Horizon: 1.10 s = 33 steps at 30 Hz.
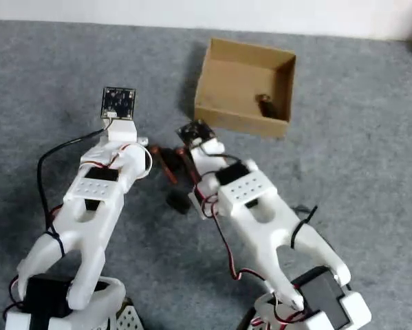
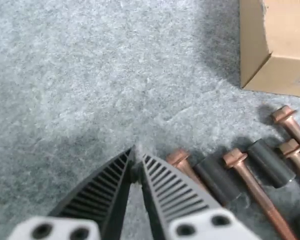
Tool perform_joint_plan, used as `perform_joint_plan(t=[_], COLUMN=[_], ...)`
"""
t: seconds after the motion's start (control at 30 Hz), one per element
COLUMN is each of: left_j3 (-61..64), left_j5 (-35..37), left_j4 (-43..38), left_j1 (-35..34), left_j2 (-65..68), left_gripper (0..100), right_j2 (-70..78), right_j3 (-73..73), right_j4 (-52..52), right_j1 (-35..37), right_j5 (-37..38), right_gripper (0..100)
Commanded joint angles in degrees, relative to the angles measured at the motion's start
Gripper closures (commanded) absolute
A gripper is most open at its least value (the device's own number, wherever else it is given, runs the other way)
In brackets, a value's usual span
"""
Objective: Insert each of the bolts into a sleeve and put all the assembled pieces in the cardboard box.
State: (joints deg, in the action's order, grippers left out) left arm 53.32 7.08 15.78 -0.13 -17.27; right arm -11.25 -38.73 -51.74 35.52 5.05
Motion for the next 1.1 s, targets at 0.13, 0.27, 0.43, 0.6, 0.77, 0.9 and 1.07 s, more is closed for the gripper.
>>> perform_joint_plan(t=[0.13, 0.27, 0.43, 0.6, 0.77, 0.9, 1.07], left_j3=[-2.7, -2.7, -2.8, -2.8, -2.8, -2.8, -2.7], left_j5=[0.3, 0.3, 0.3, 0.3, 0.3, 0.3, 0.4], left_j4=[-1.1, -1.1, -1.1, -1.1, -1.1, -1.1, -1.1], left_j1=[-0.6, -0.6, -0.6, -0.5, -0.5, -0.5, -0.5], left_j2=[-0.2, -0.2, -0.2, -0.2, -0.2, -0.2, -0.2], left_gripper=[99, 99, 99, 99, 99, 99, 99], right_j2=[-2.2, -1.9, 5.3, 15.5, 18.2, 18.4, 18.4], right_j3=[-1.7, -1.7, 0.6, 6.6, 7.9, 7.9, 7.9], right_j4=[10.4, 12.6, 13.7, 13.6, 13.6, 13.7, 13.7], right_j1=[0.8, 0.8, 0.8, 0.6, 0.7, 0.6, 0.6], right_j5=[-4.6, -4.7, -4.7, -4.7, -4.7, -4.7, -4.7], right_gripper=[65.6, 65.6, 65.6, 65.6, 65.6, 65.6, 74.1])
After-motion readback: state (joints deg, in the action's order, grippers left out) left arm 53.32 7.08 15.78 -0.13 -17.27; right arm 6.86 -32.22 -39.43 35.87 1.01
